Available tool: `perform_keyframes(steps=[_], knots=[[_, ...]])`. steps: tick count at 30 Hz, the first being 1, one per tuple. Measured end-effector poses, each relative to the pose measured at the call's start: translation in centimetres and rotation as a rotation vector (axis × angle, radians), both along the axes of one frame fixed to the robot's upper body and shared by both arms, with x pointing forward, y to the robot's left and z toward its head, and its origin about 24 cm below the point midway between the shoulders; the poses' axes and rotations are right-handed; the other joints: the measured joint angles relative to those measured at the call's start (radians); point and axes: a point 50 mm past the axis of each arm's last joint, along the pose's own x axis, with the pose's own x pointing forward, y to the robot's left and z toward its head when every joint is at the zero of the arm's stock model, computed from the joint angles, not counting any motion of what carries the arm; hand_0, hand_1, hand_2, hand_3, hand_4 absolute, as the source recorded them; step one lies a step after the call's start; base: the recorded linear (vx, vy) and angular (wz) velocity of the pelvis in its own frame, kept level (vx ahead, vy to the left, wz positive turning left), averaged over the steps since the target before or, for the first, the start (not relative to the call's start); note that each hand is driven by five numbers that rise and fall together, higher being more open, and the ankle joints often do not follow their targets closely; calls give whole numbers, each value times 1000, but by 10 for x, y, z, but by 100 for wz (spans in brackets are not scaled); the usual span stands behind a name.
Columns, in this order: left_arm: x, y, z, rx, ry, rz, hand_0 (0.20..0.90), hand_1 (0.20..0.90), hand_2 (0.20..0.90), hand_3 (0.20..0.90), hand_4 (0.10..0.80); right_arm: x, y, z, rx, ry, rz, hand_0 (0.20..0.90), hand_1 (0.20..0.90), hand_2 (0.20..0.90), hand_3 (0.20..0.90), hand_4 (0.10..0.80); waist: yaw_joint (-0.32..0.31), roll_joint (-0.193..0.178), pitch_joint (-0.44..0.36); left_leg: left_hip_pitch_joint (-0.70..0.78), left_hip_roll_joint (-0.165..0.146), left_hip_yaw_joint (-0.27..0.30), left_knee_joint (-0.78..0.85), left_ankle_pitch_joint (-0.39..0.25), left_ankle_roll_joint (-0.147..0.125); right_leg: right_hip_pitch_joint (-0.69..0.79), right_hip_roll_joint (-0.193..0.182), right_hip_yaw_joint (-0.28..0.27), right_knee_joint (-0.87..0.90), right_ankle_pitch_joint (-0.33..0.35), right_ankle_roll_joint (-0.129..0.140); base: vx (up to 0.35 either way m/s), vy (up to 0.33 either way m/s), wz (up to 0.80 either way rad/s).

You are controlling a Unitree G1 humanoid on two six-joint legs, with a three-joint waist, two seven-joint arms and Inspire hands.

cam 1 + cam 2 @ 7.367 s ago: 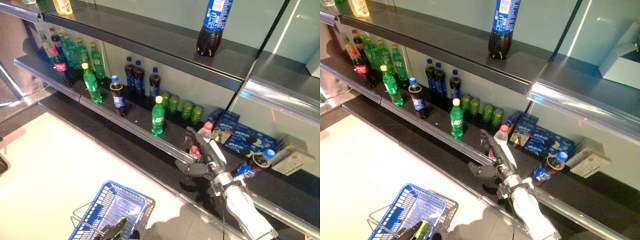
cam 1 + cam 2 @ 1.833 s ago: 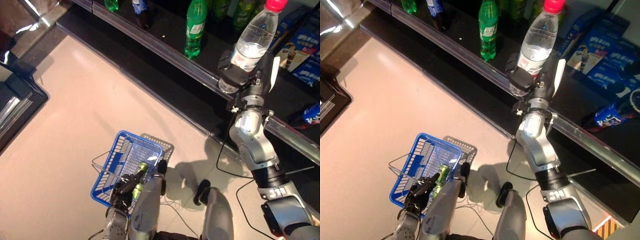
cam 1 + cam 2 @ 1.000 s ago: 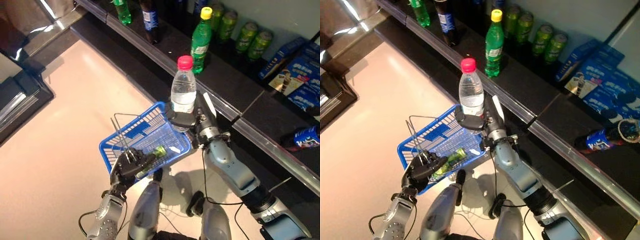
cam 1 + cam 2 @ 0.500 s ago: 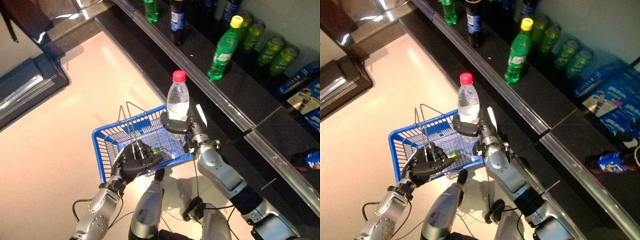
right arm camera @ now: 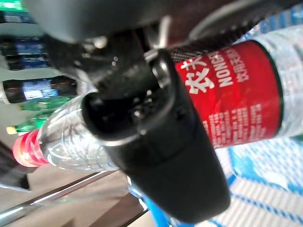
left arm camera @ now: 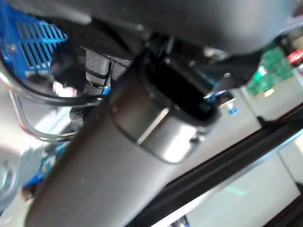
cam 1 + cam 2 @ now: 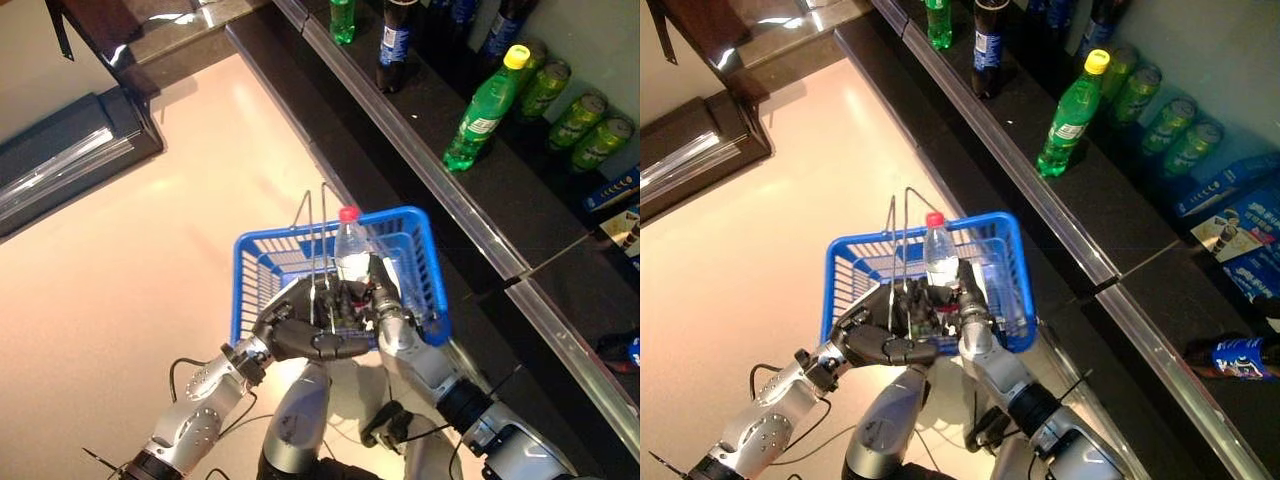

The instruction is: Pick up the drink and place into the basket.

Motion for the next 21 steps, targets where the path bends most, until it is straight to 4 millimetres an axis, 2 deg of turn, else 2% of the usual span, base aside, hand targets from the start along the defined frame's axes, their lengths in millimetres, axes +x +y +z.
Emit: perform_keyframes(steps=[8, 12, 16, 20, 21], knots=[[-1, -4, -1, 11, 27, -73, 300, 300, 300, 200, 100, -1, -9, -22, 10, 112, -69, 300, 300, 300, 200, 100, 1, 0, -1, -4, -1, -10, -10, 3, -4, -1, -1, -12, 1, -7, -1, 1, -10, 4], [-1, -3, -2, 30, 51, -93, 300, 300, 300, 200, 100, -4, -8, -38, 164, 217, -143, 300, 300, 300, 200, 100, 9, 1, -3, -4, -1, -25, -19, 6, -9, 0, -1, -24, 2, -15, -5, 7, -31, 7], [1, -4, 0, 33, 46, -100, 300, 300, 300, 200, 100, -9, -1, -44, 269, 291, -113, 300, 300, 300, 200, 100, 21, 1, -3, -4, -1, -26, -22, 6, -9, 0, 0, -26, 2, -17, -2, 6, -31, 1], [1, -4, 0, 44, 53, -107, 300, 300, 300, 200, 100, -14, 6, -53, 545, 374, -159, 300, 300, 300, 200, 100, 28, 1, -3, 0, -1, -29, -25, 7, -11, 10, 0, -36, 0, -20, -5, 17, -37, 7], [1, -4, -1, 50, 61, -112, 300, 300, 300, 200, 100, -16, 8, -56, 671, 412, -198, 300, 300, 300, 200, 100, 30, 0, -3, 3, -1, -31, -31, 9, -14, 12, -1, -39, -1, -22, -5, 2, 0, 5]])
